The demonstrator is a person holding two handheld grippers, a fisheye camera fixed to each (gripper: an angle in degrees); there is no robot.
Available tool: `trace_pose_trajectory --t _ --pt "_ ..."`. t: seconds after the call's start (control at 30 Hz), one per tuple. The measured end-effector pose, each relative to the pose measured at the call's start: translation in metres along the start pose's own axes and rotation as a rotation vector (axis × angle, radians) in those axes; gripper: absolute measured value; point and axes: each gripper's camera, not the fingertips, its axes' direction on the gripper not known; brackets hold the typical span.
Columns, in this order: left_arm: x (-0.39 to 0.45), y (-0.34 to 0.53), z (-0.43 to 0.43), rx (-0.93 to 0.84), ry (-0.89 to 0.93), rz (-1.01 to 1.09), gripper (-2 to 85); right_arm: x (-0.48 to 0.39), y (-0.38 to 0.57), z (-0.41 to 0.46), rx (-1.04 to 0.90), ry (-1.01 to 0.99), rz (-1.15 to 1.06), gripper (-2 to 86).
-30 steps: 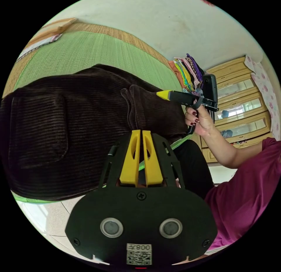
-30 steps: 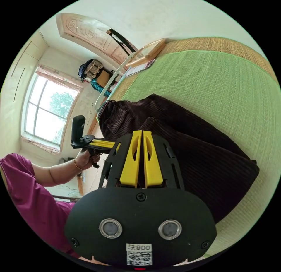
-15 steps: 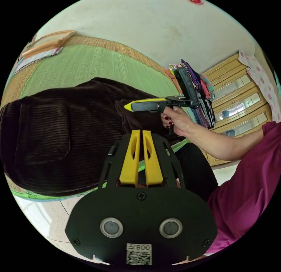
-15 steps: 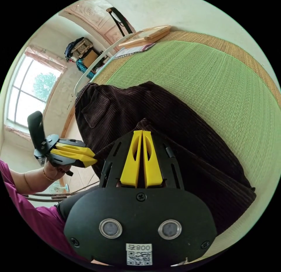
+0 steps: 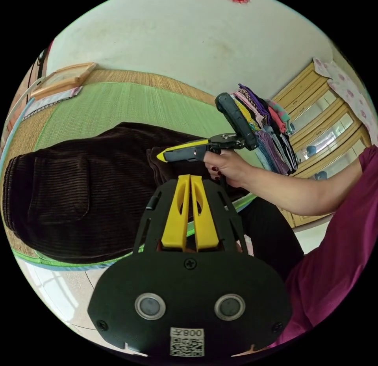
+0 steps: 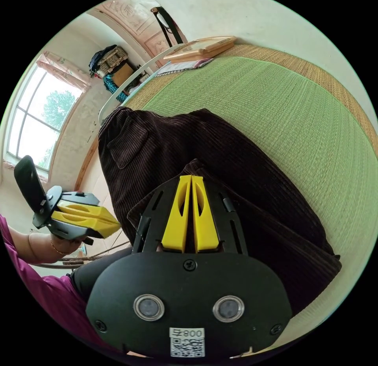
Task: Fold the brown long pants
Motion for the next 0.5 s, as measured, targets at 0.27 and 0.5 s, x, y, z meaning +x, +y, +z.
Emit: trace_pose_trajectory --t 0.27,0.5 --pt "-0.023 -0.007 0.006 -0.113 -0.051 -0.031 0.0 0.017 0.019 -0.041 0.08 -0.073 0.039 0.1" --pt "-0.038 -0.025 -0.017 -0.096 -0.029 -0.066 0.1 0.041 0.019 -0.002 -0.018 -0.086 0.044 0.1"
